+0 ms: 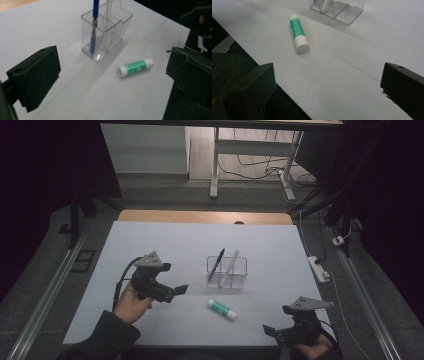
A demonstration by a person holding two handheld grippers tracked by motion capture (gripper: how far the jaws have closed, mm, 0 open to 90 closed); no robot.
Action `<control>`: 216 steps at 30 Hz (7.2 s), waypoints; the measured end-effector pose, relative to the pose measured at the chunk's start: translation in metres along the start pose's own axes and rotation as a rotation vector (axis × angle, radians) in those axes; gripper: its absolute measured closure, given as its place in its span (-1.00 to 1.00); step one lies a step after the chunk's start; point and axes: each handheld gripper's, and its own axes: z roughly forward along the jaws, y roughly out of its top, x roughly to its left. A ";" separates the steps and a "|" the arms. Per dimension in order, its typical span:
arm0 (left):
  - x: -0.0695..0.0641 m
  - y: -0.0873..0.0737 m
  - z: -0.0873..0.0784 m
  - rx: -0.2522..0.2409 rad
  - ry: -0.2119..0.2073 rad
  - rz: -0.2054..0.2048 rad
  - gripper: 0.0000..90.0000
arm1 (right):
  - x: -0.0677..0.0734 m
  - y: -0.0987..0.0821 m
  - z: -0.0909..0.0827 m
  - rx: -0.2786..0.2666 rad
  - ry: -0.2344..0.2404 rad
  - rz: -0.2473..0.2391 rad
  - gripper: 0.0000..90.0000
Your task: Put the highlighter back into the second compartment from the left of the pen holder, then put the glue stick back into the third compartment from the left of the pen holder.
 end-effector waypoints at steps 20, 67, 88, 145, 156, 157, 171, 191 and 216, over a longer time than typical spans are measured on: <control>-0.001 -0.107 -0.086 0.034 0.140 -0.189 -1.00 | 0.001 0.000 0.000 0.001 -0.010 -0.001 -1.00; -0.001 -0.123 -0.090 0.136 0.195 -0.211 -0.94 | 0.016 0.017 0.024 0.074 -0.019 -0.059 -1.00; -0.001 -0.122 -0.089 0.146 0.192 -0.207 -0.94 | 0.027 0.032 0.078 0.238 -0.008 -0.180 -1.00; -0.002 -0.114 -0.086 0.097 0.079 -0.154 -0.96 | 0.052 0.053 0.115 0.366 0.105 -0.410 0.47; -0.014 -0.065 -0.048 0.149 0.005 0.040 -0.97 | 0.057 0.066 0.100 0.333 0.189 -0.436 0.46; -0.014 -0.060 -0.041 0.152 -0.010 0.064 -0.97 | 0.058 0.067 0.099 0.331 0.193 -0.440 0.46; -0.028 -0.014 0.025 0.248 -0.201 0.321 -1.00 | 0.071 0.083 0.091 0.346 0.253 -0.530 0.46; -0.045 0.001 0.080 0.364 -0.311 0.537 -0.35 | 0.081 0.086 0.091 0.370 0.292 -0.598 0.46; -0.050 -0.013 0.081 0.419 -0.404 0.708 0.46 | 0.089 0.080 0.099 0.423 0.342 -0.649 0.45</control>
